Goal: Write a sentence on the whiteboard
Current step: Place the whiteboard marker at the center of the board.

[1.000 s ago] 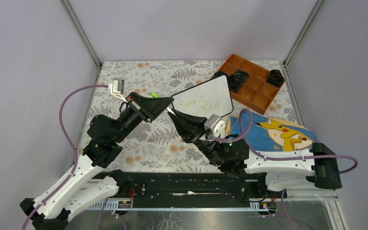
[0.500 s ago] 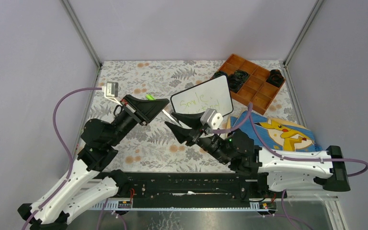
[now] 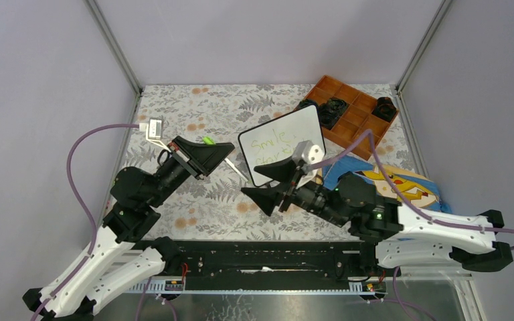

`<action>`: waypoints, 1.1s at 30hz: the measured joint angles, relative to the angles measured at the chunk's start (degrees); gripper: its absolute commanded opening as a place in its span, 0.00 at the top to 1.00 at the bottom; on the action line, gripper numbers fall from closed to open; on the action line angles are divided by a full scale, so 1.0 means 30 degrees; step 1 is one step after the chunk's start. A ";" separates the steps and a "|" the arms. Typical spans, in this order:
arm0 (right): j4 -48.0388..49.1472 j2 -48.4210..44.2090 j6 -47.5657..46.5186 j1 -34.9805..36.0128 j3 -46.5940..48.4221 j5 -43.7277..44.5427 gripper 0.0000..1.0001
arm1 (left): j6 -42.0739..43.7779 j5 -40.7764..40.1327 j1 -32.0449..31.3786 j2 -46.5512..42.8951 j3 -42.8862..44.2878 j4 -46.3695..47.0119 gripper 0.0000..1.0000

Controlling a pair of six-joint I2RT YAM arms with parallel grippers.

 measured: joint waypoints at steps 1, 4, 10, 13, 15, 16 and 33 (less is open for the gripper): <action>-0.0685 -0.0197 0.0350 0.0000 0.0444 -0.0117 0.34 | 0.0495 0.0124 0.0000 -0.0044 0.0153 -0.0452 1.00; -0.2958 -0.1042 0.1472 0.0000 0.1756 -0.0189 0.37 | 0.1982 0.1013 0.0000 -0.0117 0.0787 -0.1508 1.00; -0.6309 -0.0816 0.3271 0.0000 0.4080 -0.0721 0.40 | 0.4408 0.3614 0.0000 -0.0146 0.1763 -0.2776 1.00; -0.6630 -0.0036 0.4029 0.0000 0.4255 -0.1668 0.40 | 0.5304 0.4568 0.0000 0.0109 0.2353 -0.3169 1.00; -0.6696 0.0714 0.4532 0.0000 0.4255 -0.2324 0.40 | 0.5763 0.5056 0.0000 0.0306 0.2725 -0.3395 1.00; -0.6747 0.1078 0.4699 -0.0007 0.4255 -0.2594 0.40 | 0.5938 0.5246 0.0000 0.0386 0.2849 -0.3424 1.00; -0.6011 0.2324 0.5668 -0.0219 0.3242 -0.2914 0.64 | 0.6615 0.8174 0.0000 0.1268 0.3111 -0.3512 1.00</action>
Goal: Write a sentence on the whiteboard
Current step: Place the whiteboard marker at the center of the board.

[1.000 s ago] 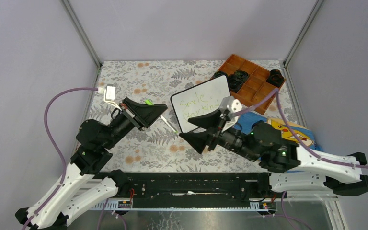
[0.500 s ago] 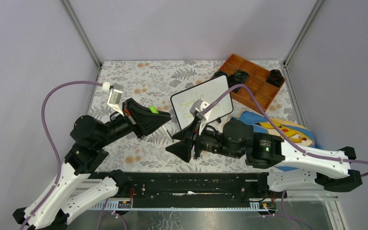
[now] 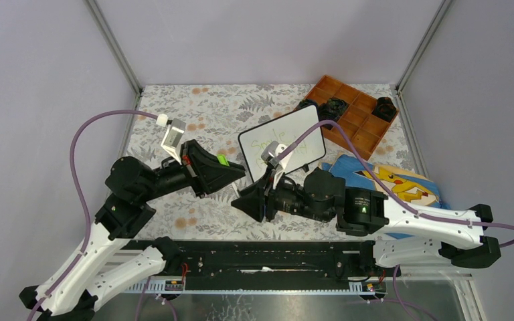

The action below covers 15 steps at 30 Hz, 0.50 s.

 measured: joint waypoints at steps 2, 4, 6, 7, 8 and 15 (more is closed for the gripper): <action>0.0335 0.0000 0.0007 0.0000 -0.0226 0.0168 0.72 | 0.0000 0.0117 0.0000 0.0051 0.0000 0.0000 0.98; 0.0736 -0.0022 -0.0015 0.0000 -0.0590 0.0415 0.81 | -0.0007 0.0124 0.0000 0.0051 -0.0015 0.0007 0.95; 0.1195 -0.0066 -0.0029 0.0000 -0.0991 0.0510 0.92 | 0.0000 0.0117 0.0000 0.0022 -0.0095 0.0007 0.91; 0.1479 -0.0087 -0.0073 0.0007 -0.1151 0.0503 0.96 | -0.0087 0.0087 0.0000 0.0015 -0.0182 0.0000 0.87; 0.1654 -0.0153 -0.0131 0.0022 -0.1362 0.0525 0.99 | -0.0182 0.0109 0.0000 0.0015 -0.0270 0.0007 0.82; 0.2718 -0.0903 -0.0029 -0.0044 -0.2885 0.1508 1.00 | -0.0554 0.0087 0.0022 -0.0073 -0.0780 0.0175 0.39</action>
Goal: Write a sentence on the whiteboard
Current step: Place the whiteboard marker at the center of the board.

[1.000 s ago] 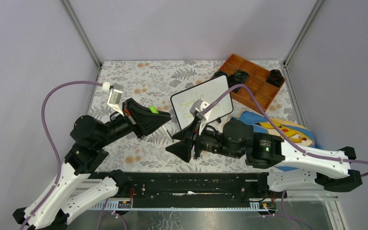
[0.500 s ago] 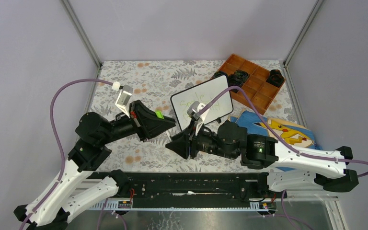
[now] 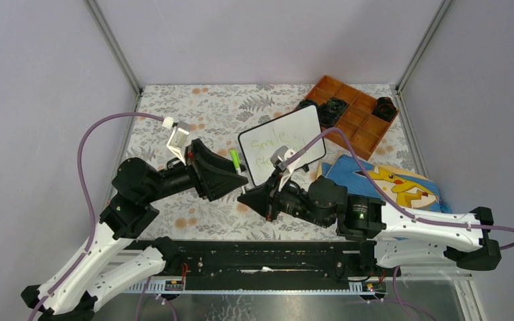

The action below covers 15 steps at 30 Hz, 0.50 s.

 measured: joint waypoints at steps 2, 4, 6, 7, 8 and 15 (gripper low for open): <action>0.0255 -0.0364 0.0066 -0.0029 -0.0503 0.0430 1.00 | -0.0270 -0.0058 0.0000 -0.0160 -0.0342 0.0124 0.38; 0.0437 -0.0619 0.0117 -0.0036 -0.0809 0.0750 1.00 | -0.0488 -0.0146 0.0000 -0.0415 -0.0831 0.0350 0.38; 0.0692 -0.0765 0.0189 -0.0036 -0.0998 0.1042 1.00 | -0.0707 -0.0262 0.0000 -0.0605 -0.1260 0.0525 0.41; 0.0787 -0.0801 0.0233 -0.0044 -0.1064 0.1180 1.00 | -0.0831 -0.0313 0.0000 -0.0634 -0.1428 0.0546 0.43; 0.0867 -0.0831 0.0248 -0.0044 -0.1144 0.1297 1.00 | -0.0947 -0.0372 0.0000 -0.0641 -0.1603 0.0627 0.44; 0.1093 -0.0845 0.0393 -0.0044 -0.1472 0.1523 1.00 | -0.1559 -0.0627 0.0000 -0.0328 -0.2055 0.1326 0.59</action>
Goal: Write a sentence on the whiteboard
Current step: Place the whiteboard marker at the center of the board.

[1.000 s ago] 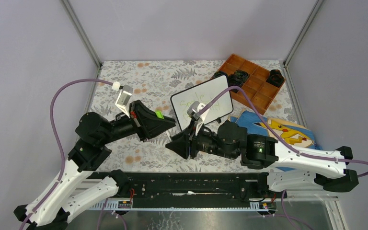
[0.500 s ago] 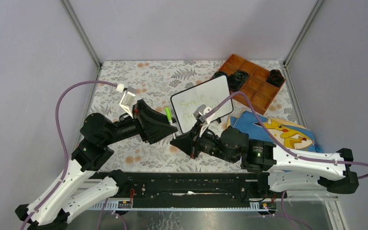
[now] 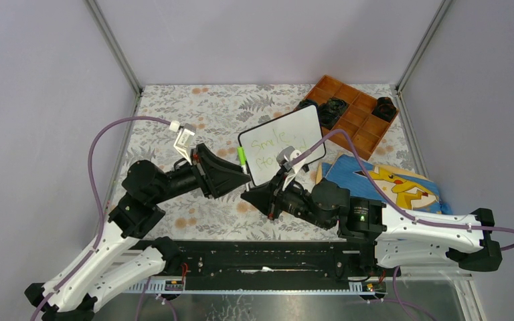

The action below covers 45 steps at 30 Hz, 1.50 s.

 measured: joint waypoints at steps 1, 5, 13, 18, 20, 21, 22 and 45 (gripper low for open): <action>0.0007 0.0000 0.0007 0.0000 -0.0007 0.0000 1.00 | -0.0095 -0.0036 0.0000 0.0022 -0.0044 0.0117 0.63; 0.0117 0.0000 0.0080 0.0000 -0.0007 0.0007 1.00 | -0.0328 -0.0321 0.0000 0.0117 -0.0284 0.0466 0.72; 0.0109 0.0015 0.0357 0.0000 -0.0015 0.0306 0.88 | -0.0437 -0.0401 0.0000 0.0160 -0.0437 0.0925 1.00; 0.0036 0.0022 0.0350 0.0000 -0.0029 0.0342 0.34 | -0.0328 -0.1122 0.0000 0.0102 -0.0466 0.0641 1.00; -0.0284 0.0022 0.0270 0.0000 -0.0029 0.0503 0.23 | -0.0102 -0.1887 0.0000 0.0007 -0.0452 0.0036 1.00; -0.0568 0.0022 0.0219 0.0000 -0.0029 0.0699 0.19 | 0.0029 -0.2317 0.0000 -0.0058 -0.0444 -0.0423 1.00; -0.0801 0.0022 0.0248 0.0000 -0.0029 0.0947 0.16 | 0.0160 -0.2776 0.0000 -0.0131 -0.0430 -0.0896 1.00; -0.7344 -0.0641 0.0160 -0.0248 -0.1982 0.9755 0.08 | 0.0889 -1.3784 0.0022 0.4014 0.0066 -1.0732 1.00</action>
